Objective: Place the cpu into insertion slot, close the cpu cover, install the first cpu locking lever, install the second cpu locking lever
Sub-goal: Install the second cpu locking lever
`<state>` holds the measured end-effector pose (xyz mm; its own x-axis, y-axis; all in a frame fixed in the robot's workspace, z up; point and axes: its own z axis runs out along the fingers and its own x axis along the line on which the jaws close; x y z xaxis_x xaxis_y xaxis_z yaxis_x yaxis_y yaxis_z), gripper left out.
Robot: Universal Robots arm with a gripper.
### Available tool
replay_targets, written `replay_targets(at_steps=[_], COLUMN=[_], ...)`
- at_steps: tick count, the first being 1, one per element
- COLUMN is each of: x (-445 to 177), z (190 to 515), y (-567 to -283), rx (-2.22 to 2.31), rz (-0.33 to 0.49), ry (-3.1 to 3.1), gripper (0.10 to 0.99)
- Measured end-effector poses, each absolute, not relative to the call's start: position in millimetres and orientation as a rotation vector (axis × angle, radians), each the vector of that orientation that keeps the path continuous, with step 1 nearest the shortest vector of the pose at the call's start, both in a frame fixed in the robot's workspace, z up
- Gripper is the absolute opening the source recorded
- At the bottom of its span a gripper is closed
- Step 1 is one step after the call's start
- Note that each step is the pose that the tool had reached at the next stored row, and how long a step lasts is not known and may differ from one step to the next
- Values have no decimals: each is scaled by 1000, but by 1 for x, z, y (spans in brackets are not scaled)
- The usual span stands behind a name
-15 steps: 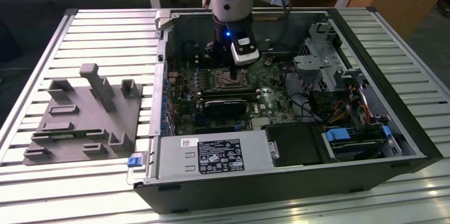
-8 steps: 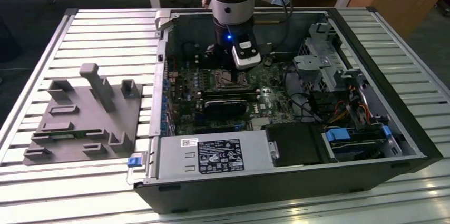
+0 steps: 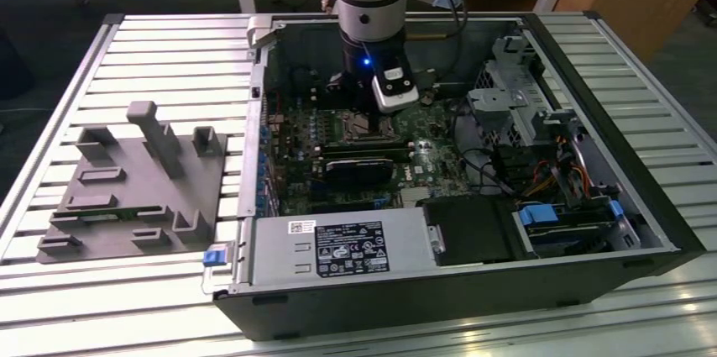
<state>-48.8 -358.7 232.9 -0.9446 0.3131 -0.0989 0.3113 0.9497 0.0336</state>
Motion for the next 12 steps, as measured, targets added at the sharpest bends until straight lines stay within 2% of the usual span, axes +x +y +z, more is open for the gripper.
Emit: replay_targets(at_steps=[12], x=[-61], z=[231], y=[-363], rx=[363], rz=[33], ry=[3017], gripper=[106])
